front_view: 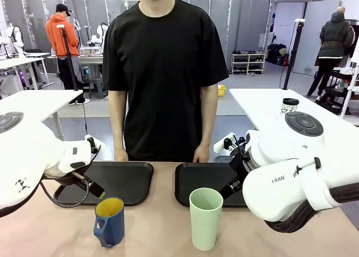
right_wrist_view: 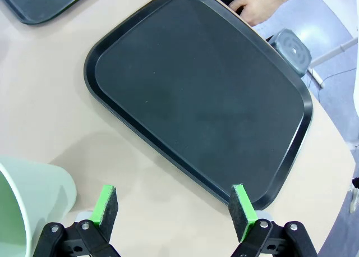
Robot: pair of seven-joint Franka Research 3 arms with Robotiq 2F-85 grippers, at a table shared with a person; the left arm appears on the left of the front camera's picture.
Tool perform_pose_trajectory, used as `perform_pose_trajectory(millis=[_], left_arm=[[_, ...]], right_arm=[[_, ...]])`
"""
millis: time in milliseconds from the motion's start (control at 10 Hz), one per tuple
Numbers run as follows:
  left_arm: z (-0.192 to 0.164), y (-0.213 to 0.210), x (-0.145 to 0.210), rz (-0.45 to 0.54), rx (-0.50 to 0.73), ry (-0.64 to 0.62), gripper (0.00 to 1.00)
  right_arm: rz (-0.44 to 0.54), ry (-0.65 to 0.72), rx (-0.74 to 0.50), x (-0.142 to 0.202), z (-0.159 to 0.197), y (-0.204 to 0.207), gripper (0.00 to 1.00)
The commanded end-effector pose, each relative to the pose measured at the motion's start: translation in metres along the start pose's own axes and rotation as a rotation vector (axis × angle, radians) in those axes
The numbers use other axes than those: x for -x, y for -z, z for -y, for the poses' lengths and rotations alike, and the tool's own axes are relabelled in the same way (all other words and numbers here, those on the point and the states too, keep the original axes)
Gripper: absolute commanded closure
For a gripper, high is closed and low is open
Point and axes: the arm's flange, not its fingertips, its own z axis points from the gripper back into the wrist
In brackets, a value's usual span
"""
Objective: Sort and store the cups by type.
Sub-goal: Pick up the Reusable plastic cup.
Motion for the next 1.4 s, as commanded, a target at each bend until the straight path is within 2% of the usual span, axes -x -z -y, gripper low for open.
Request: perform_pose_trajectory(millis=[0, 300, 400, 600, 900, 1000, 1300], left_arm=[[0.000, 0.000, 0.000, 0.000, 0.000, 0.000, 0.00], [0.000, 0.000, 0.000, 0.000, 0.000, 0.000, 0.00], [-0.005, -0.005, -0.003, -0.017, -0.027, -0.008, 0.00], [-0.007, -0.031, -0.023, 0.010, -0.088, -0.019, 0.00], [0.036, -0.076, -0.054, 0.066, -0.126, -0.004, 0.00], [0.050, -0.086, -0.060, 0.092, -0.124, 0.013, 0.00], [0.067, -0.094, -0.062, 0.108, -0.134, 0.050, 0.00]], right_arm=[[0.000, 0.003, -0.001, 0.000, 0.000, 0.000, 0.00], [0.000, 0.000, 0.000, 0.000, 0.000, 0.000, 0.00], [-0.007, 0.024, 0.057, -0.008, -0.002, -0.006, 0.00], [0.006, 0.056, 0.130, -0.027, 0.003, -0.038, 0.00], [-0.003, 0.064, 0.212, -0.057, 0.005, -0.107, 0.00], [0.028, 0.048, 0.210, -0.061, 0.004, -0.124, 0.00], [0.078, -0.006, 0.223, -0.059, 0.002, -0.145, 0.00]])
